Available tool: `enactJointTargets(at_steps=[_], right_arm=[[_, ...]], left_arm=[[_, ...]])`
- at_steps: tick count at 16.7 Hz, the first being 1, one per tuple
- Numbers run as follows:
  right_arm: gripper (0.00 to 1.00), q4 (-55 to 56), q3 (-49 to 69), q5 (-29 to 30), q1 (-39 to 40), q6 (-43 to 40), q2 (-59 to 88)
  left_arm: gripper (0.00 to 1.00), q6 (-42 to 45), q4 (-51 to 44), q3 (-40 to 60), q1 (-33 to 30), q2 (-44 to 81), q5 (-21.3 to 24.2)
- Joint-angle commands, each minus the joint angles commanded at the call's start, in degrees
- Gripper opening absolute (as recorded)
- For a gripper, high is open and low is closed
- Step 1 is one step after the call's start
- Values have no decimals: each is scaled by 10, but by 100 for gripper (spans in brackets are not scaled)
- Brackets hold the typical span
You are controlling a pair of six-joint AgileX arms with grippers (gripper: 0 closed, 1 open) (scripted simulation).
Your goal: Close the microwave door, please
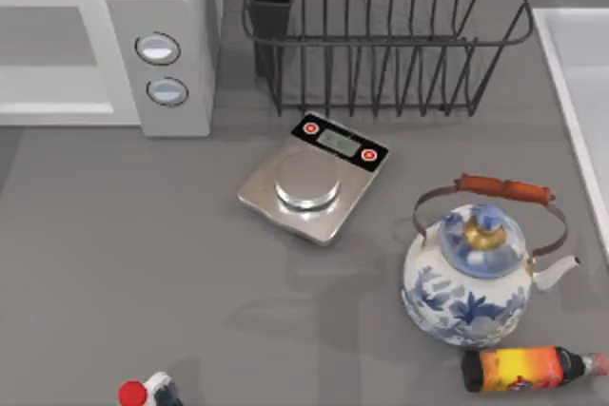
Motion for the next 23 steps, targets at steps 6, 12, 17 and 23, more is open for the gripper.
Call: enactJointTargets(at_steps=[6, 12, 17, 23], right_arm=[[100, 0, 0, 0, 0, 0, 0], [100, 0, 0, 0, 0, 0, 0], [100, 0, 0, 0, 0, 0, 0], [100, 0, 0, 0, 0, 0, 0]], left_arm=[[0, 1, 129, -84, 2, 38, 2], [0, 3, 216, -149, 4, 69, 3], [0, -11, 227, -171, -11, 45, -3], [0, -85, 300, -334, -78, -78, -36]])
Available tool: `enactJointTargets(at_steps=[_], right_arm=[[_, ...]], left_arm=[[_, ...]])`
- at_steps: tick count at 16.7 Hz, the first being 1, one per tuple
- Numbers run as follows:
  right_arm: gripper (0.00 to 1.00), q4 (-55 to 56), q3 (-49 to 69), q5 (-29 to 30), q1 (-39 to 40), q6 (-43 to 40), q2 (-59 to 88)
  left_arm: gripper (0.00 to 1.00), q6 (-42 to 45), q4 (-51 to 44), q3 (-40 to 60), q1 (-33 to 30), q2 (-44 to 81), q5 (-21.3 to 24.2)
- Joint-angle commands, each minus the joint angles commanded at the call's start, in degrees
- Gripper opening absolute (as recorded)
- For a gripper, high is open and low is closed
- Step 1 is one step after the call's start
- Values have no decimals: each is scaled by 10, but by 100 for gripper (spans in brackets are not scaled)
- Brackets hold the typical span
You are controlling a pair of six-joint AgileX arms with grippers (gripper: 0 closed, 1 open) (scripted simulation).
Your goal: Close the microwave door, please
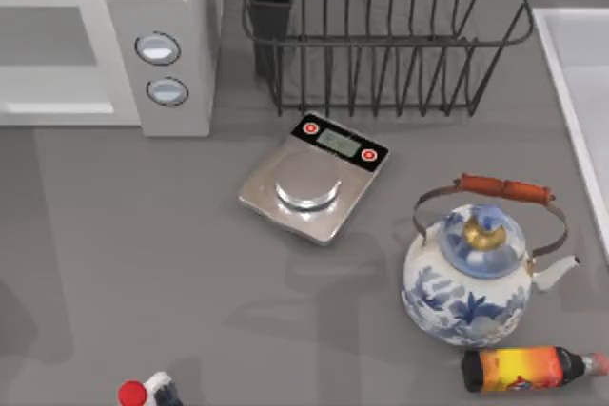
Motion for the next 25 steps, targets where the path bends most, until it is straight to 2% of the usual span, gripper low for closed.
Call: enactJointTargets(at_steps=[3, 9, 16, 22, 25], right_arm=[[100, 0, 0, 0, 0, 0, 0], [100, 0, 0, 0, 0, 0, 0], [100, 0, 0, 0, 0, 0, 0], [100, 0, 0, 0, 0, 0, 0], [100, 0, 0, 0, 0, 0, 0]], left_arm=[[0, -21, 21, -35, -19, -33, -9], [0, -31, 24, -45, -25, -41, -14], [0, -172, 75, -183, -176, -197, -99], [0, -187, 80, -196, -190, -209, -108], [0, -220, 82, -206, -228, -224, -137]])
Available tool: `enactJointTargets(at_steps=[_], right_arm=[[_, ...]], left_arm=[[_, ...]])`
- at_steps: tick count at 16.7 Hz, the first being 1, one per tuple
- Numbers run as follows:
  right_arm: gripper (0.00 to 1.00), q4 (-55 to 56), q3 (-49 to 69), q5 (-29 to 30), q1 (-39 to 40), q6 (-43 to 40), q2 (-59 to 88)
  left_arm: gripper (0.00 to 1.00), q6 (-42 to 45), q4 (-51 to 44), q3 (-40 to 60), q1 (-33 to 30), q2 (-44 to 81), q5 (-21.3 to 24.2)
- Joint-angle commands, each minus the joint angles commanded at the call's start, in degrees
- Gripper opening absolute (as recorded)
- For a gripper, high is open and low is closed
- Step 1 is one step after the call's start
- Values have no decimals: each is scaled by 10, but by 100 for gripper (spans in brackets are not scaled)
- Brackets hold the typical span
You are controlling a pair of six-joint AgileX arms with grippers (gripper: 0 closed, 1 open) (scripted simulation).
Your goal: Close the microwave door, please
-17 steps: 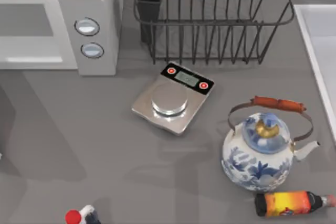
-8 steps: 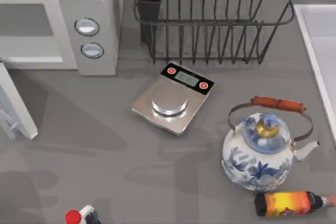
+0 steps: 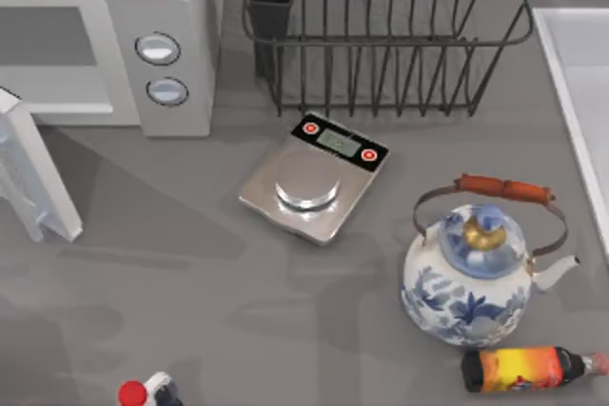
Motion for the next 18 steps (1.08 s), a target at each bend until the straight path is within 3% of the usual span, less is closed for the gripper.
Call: enactJointTargets(at_steps=[8, 10, 18], right_arm=[[100, 0, 0, 0, 0, 0, 0], [100, 0, 0, 0, 0, 0, 0], [100, 0, 0, 0, 0, 0, 0]], left_arm=[[0, -169, 10, -55, -229, -89, -148], [0, -189, 11, -62, -251, -101, -167], [0, -192, 31, -31, -254, -57, -168]])
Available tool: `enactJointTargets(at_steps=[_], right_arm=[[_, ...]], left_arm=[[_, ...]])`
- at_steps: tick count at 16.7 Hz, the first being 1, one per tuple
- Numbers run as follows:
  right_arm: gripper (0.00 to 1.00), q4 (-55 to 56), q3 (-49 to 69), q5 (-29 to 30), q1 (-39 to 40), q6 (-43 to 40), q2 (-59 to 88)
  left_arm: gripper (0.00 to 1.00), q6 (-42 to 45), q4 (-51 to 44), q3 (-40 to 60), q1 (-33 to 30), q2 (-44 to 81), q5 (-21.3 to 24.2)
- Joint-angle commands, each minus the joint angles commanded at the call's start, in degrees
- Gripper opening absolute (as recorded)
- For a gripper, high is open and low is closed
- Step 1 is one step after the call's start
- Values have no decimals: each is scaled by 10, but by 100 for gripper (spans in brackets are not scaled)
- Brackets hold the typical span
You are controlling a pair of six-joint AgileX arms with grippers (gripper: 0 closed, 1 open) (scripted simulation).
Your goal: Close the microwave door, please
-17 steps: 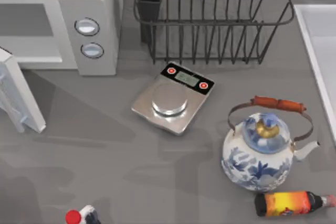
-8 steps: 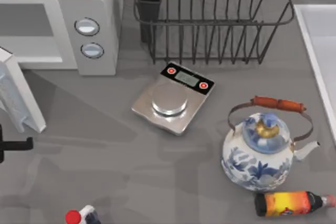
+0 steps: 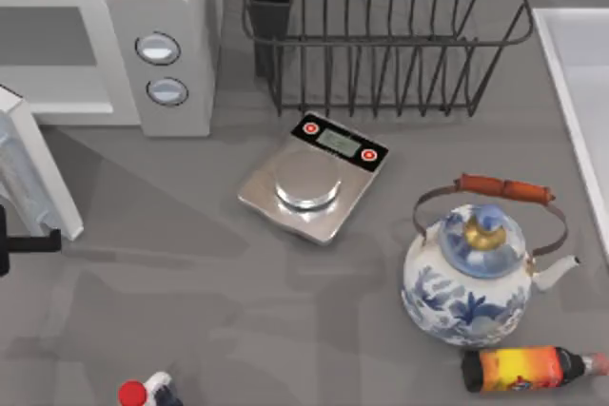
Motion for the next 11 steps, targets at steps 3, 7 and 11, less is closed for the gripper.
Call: enactJointTargets(at_steps=[3, 7, 11], right_arm=[[100, 0, 0, 0, 0, 0, 0], [100, 0, 0, 0, 0, 0, 0], [100, 0, 0, 0, 0, 0, 0]], left_arm=[[0, -3, 33, 51, -6, 93, -3], [0, -8, 81, 117, -16, 214, -9], [0, -10, 99, 142, -19, 248, -12]])
